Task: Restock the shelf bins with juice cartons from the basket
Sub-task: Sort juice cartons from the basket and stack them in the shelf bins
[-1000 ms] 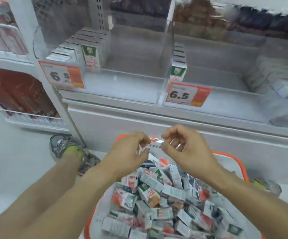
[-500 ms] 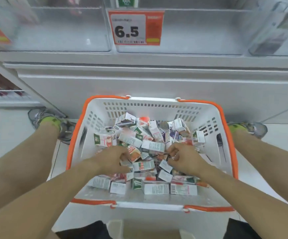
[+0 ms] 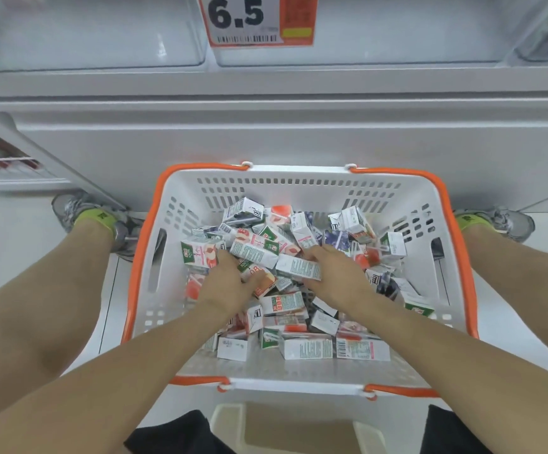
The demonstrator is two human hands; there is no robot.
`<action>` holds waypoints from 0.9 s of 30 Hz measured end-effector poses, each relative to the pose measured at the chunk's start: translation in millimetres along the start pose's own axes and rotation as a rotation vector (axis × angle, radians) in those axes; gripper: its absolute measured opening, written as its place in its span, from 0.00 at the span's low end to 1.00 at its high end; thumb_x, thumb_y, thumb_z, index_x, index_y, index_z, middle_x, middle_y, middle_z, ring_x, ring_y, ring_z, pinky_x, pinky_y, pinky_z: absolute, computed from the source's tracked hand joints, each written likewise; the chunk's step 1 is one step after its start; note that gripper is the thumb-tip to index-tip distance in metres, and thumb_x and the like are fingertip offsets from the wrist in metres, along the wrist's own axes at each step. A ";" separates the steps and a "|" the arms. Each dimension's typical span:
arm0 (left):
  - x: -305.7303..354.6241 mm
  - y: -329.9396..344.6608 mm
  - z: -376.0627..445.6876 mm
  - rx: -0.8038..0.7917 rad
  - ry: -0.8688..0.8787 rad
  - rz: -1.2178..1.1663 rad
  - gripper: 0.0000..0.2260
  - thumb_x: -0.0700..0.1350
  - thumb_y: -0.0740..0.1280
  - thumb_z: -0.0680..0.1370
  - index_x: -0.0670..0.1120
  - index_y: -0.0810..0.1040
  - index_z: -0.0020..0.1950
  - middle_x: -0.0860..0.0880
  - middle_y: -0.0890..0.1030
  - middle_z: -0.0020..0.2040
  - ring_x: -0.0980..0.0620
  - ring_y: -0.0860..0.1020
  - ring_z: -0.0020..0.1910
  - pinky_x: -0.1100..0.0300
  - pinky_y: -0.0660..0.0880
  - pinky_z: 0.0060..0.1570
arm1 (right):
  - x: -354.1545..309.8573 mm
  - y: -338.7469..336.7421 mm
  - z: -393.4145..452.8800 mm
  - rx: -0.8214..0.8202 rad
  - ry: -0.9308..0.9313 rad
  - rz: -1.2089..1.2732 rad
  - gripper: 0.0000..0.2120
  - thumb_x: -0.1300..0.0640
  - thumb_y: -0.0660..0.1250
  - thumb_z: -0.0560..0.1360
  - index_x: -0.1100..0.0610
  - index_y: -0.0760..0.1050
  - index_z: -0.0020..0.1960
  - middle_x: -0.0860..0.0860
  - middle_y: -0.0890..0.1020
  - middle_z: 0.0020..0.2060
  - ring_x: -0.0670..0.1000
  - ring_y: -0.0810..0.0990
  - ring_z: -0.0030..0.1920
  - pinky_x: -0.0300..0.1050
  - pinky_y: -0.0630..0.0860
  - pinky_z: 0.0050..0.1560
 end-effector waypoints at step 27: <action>48.4 -21.3 -20.4 -0.158 -0.052 -0.581 0.19 0.38 0.80 0.67 0.40 0.77 0.53 0.43 0.85 0.47 0.43 0.84 0.45 0.51 0.82 0.44 | 31.2 -74.5 -35.4 -0.225 0.262 0.910 0.16 0.63 0.78 0.70 0.61 0.77 0.54 0.64 0.83 0.51 0.63 0.85 0.47 0.56 0.84 0.44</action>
Point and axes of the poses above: each hand's wrist, its own z-axis towards the middle knuckle, its own y-axis out of the palm, x = y × z, the point moved 10 cm from there along z, towards the middle knuckle
